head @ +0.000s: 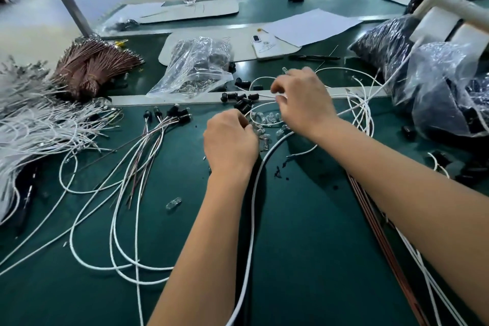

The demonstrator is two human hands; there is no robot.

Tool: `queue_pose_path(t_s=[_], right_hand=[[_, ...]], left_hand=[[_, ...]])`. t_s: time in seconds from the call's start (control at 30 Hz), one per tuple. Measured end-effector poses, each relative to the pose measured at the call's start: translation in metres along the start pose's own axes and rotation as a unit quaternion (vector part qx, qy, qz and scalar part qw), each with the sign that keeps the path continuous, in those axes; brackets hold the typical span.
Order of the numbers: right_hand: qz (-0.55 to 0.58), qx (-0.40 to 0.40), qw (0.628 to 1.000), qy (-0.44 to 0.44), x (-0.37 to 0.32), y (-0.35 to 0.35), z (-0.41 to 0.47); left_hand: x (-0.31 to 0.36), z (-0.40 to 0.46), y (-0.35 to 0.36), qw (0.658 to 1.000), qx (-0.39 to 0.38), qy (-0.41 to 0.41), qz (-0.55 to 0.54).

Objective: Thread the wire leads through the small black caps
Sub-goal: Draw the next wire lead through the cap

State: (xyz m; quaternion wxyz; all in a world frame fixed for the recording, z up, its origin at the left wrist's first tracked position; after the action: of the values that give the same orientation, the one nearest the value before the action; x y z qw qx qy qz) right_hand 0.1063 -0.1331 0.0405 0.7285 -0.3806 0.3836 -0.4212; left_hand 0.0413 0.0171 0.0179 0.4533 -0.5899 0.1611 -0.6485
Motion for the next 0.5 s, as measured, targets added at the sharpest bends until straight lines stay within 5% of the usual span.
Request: queue_pose_path(t_s=[0.17, 0.5], right_hand=[[-0.085, -0.169, 0.979, -0.072, -0.018, 0.036, 0.024], [0.085, -0.071, 0.992, 0.054, -0.023, 0.033, 0.030]], left_hand=[[0.002, -0.001, 0.006, 0.999, -0.013, 0.031, 0.028], [0.010, -0.005, 0.003, 0.998, 0.017, 0.056, -0.001]])
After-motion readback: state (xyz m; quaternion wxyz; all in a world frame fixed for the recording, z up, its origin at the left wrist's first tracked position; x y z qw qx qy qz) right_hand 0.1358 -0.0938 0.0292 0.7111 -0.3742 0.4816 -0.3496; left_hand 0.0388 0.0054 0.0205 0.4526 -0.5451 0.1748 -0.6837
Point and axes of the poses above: each hand's wrist, its own z-axis towards the middle knuckle, its own y-axis out of the palm, x = y × z, the point moved 5 cm from there along z, towards the middle knuckle
